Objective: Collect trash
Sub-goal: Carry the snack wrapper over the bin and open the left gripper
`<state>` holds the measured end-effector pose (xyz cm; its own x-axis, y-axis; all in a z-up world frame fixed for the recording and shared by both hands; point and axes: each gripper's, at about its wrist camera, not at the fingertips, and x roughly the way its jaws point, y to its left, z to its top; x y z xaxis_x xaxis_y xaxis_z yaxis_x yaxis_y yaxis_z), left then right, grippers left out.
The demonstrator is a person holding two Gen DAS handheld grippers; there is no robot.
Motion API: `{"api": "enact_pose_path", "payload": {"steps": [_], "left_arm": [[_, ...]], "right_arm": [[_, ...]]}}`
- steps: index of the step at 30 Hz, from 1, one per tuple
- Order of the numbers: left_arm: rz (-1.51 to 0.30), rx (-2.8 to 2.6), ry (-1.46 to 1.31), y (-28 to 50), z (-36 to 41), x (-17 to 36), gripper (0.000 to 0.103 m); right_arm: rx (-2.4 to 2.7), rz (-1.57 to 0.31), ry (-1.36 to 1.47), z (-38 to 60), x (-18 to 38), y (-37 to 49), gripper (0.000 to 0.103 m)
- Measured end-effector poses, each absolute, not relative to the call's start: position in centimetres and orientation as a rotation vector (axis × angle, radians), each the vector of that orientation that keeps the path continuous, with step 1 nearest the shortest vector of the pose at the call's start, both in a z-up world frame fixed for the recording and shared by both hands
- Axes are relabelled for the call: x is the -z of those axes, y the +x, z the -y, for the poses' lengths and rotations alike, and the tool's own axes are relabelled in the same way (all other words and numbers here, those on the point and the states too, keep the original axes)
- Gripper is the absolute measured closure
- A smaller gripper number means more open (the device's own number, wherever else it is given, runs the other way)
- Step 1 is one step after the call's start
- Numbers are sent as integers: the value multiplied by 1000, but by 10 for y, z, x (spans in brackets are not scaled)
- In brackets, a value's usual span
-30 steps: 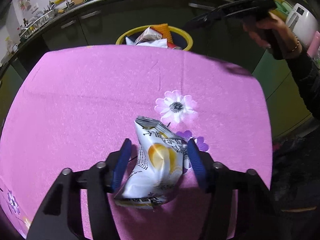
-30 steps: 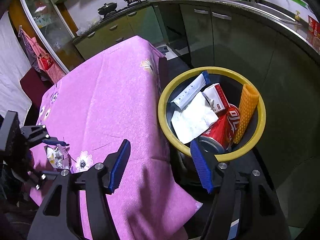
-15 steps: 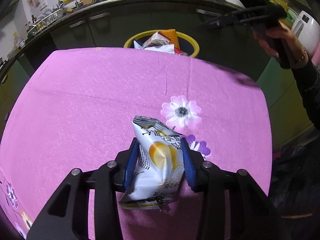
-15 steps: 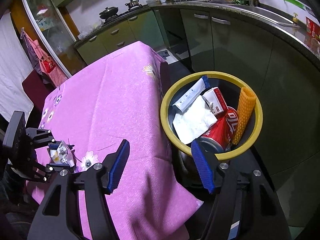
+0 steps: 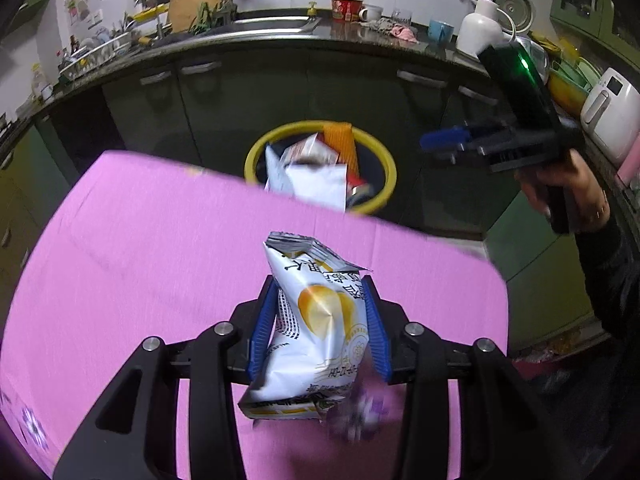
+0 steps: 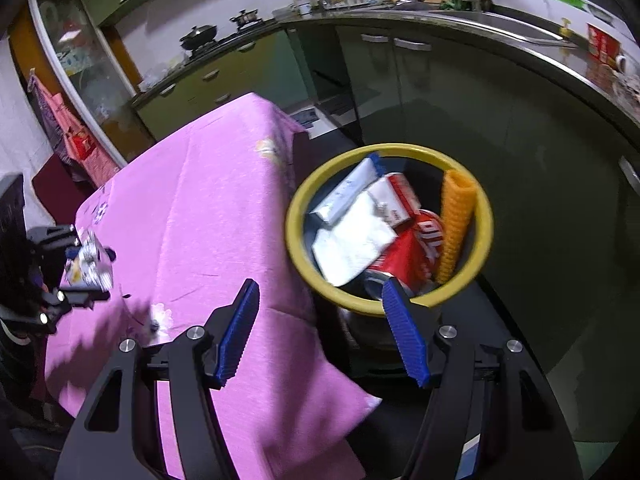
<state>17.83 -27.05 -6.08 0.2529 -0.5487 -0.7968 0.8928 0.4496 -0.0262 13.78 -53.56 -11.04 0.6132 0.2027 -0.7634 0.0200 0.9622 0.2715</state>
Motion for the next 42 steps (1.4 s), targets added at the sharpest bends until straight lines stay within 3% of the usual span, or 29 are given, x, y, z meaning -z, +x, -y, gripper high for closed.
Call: {"api": "enact_pose_path", "payload": {"steps": [8,16,32,38,42], "left_arm": [[-856,1125,472,217,373,47,63],[-918,1169,543,243,463,79,63],[-1008,1147,662,257,541,131,62],[-1044,1108,624,267,558,139,37],[-1036,1090,594,272,549,132,35]], "right_arm": [[-27,-888,328,580,114,114,39],[12,-891,391,612,129,100,39],[3,-904,437,623,148,98,39],[2,-901,438,625,146,96,39],[3,-896,444,626,145,93,39]]}}
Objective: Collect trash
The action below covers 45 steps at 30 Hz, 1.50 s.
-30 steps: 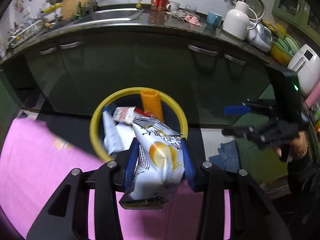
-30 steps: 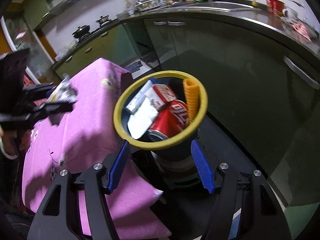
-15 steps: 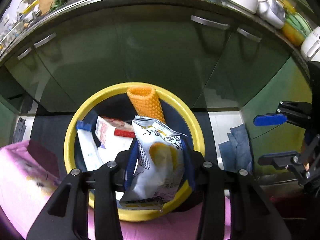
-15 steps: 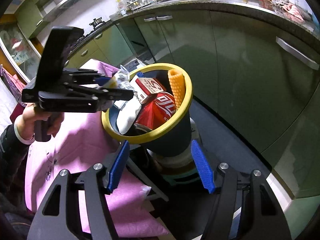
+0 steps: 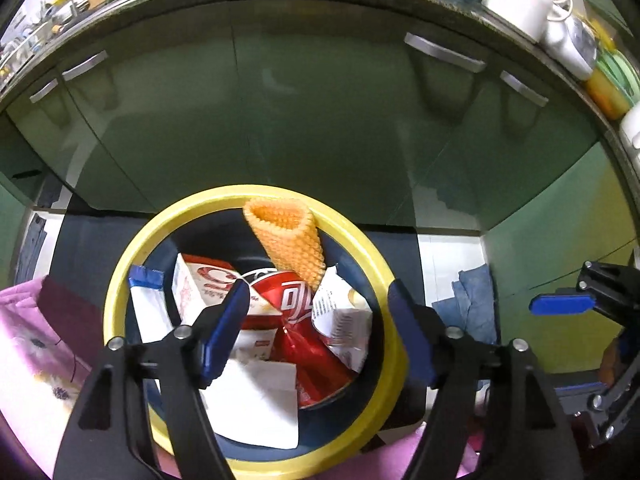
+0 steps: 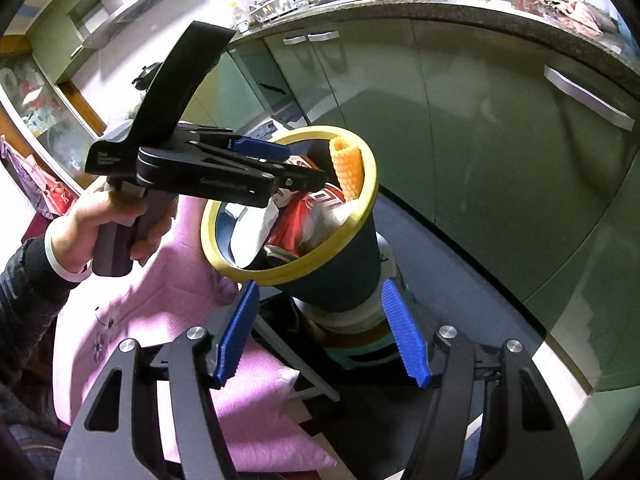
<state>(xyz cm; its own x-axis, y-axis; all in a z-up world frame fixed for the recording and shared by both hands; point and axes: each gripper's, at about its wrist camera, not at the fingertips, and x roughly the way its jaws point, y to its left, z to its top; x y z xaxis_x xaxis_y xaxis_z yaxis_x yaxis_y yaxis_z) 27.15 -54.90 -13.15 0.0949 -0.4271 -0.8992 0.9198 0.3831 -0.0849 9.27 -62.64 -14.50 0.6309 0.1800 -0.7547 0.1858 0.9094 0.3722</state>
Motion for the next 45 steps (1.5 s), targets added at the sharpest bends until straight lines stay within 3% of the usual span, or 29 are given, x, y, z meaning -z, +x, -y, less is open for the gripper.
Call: {"api": "enact_pose_path", "payload": {"steps": [4,9,13,15,19,24,33,45], "left_arm": [[-1005,1058,499,277,517,106,33],[-919,979,366,263,445,66,13],[-837,871,251,233,365,36,6],[-800,824,182,214,323,26,6],[-787,631,83,178,239,15,6],[-674,345,16,124,148,2,6],[-569,21,-29,40,51,-1,6],[-545,-9,-91,4,20,-5,6]], "right_arm": [[-16,-895,452,623,146,93,39],[-52,-894,439,609,145,96,38],[-73,-885,430,593,142,94,34],[-74,-889,406,583,141,94,33],[-88,-875,357,555,134,93,16],[-172,-839,306,517,118,90,5],[-184,-748,92,443,76,75,5],[-86,-627,-29,405,46,32,5]]}}
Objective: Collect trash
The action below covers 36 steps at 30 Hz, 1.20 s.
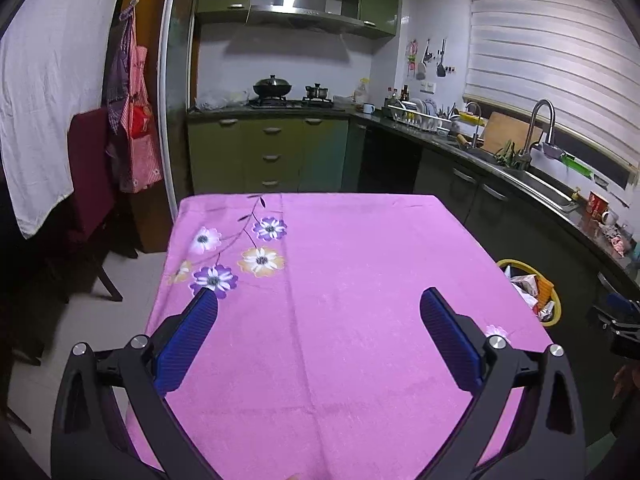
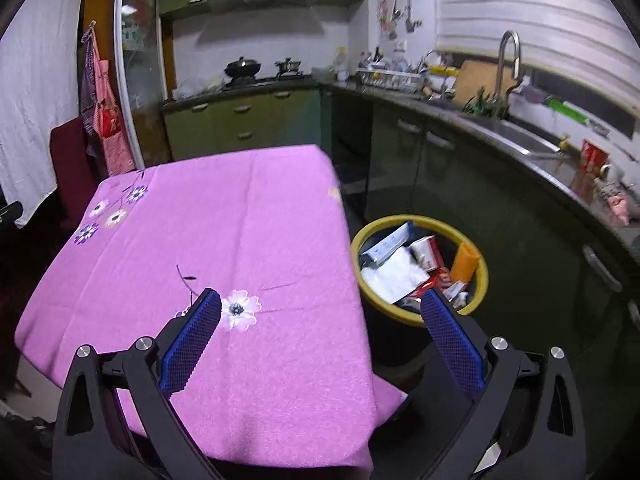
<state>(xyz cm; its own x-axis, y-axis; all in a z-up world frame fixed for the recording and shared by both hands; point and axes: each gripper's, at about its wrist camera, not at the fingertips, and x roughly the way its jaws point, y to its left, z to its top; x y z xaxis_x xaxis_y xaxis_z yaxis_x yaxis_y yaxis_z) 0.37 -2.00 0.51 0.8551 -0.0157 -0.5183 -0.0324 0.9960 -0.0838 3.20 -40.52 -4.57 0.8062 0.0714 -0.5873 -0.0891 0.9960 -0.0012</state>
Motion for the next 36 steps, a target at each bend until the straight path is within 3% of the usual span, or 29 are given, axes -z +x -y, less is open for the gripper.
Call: {"api": "enact_pose_path", "payload": {"steps": [36], "left_arm": [[-557,3,-54,-13,31,1,6]], "right_arm": [[-84,-572,-13,414,26,6,5]]}}
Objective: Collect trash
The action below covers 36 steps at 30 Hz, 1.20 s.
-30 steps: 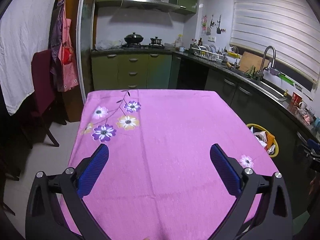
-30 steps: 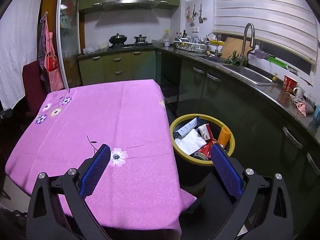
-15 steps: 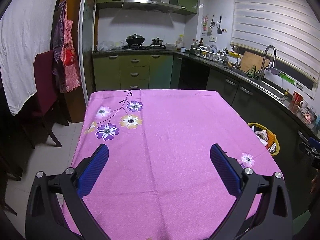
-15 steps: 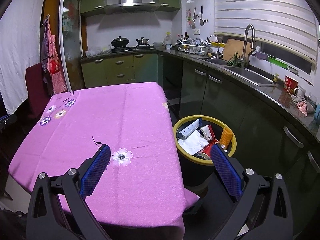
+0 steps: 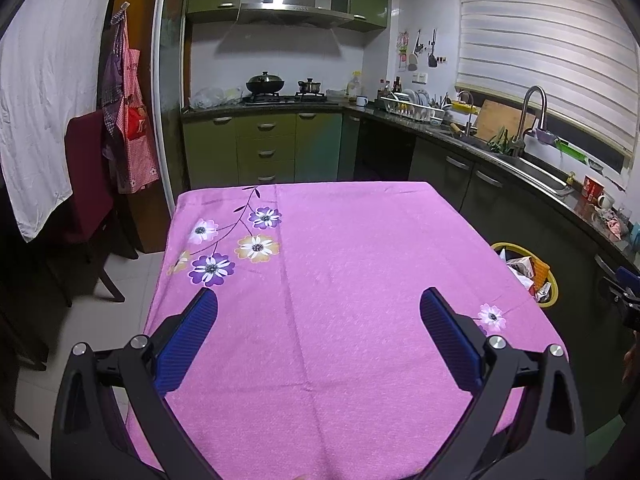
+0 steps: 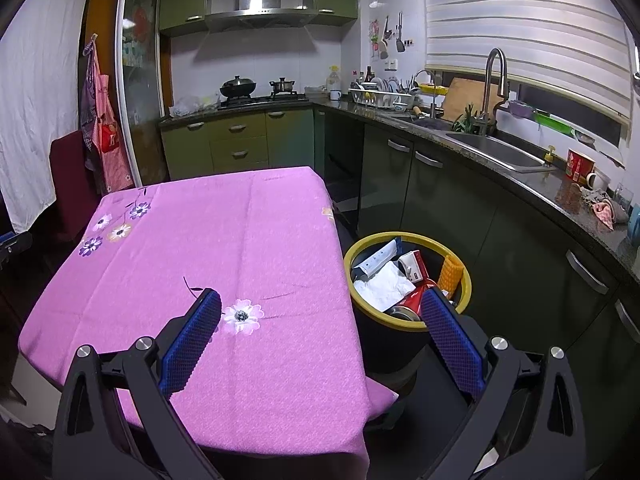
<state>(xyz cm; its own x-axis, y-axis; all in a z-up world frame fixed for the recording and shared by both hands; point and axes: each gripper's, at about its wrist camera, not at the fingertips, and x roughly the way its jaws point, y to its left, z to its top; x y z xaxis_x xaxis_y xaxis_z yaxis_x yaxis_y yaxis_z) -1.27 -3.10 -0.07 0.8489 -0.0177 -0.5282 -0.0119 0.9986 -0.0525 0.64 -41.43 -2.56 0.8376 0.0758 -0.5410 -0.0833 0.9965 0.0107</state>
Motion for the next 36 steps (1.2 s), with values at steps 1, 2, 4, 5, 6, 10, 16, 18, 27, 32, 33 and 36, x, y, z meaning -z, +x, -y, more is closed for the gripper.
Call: {"api": "enact_pose_path", "payload": {"steps": [1,2,4,5,6,10,16,18,27,32,33,36], "left_arm": [[-556,4,-54,-13,32,0,6],[-553,6,-53,-13,32,0,6],[-550,8,-48,-14,33,-2,6],[-549,8,-47,-14,33,-2,6],[-548,8,-46,-14,34,-2,6],[-548,9,-43,-15,35,-3,6],[-548,10,-40,-16,35,-4,6],[-547,11,-38,-16,36,-5,6],[-546,18,-31,-15,39,-6,6],[-548,16,-32,-15,39,-6,6],[-548,18,-33,-15,39,-6,6],[-547,19,-30,-15,41,-7,6]], "right_arm": [[-83,-570,-12,414,25,6,5],[-83,-569,-12,414,25,6,5],[-82,-568,-12,414,25,6,5],[-82,-568,-11,414,25,5,5],[-81,-568,-12,414,25,5,5],[-81,-568,-12,414,25,5,5],[-79,-571,-9,413,25,6,5],[-77,-573,-7,413,25,6,5],[-76,-574,-2,412,27,7,5],[-75,-574,-1,412,27,7,5],[-74,-575,-1,412,27,7,5],[-74,-576,-2,412,28,7,5]]}}
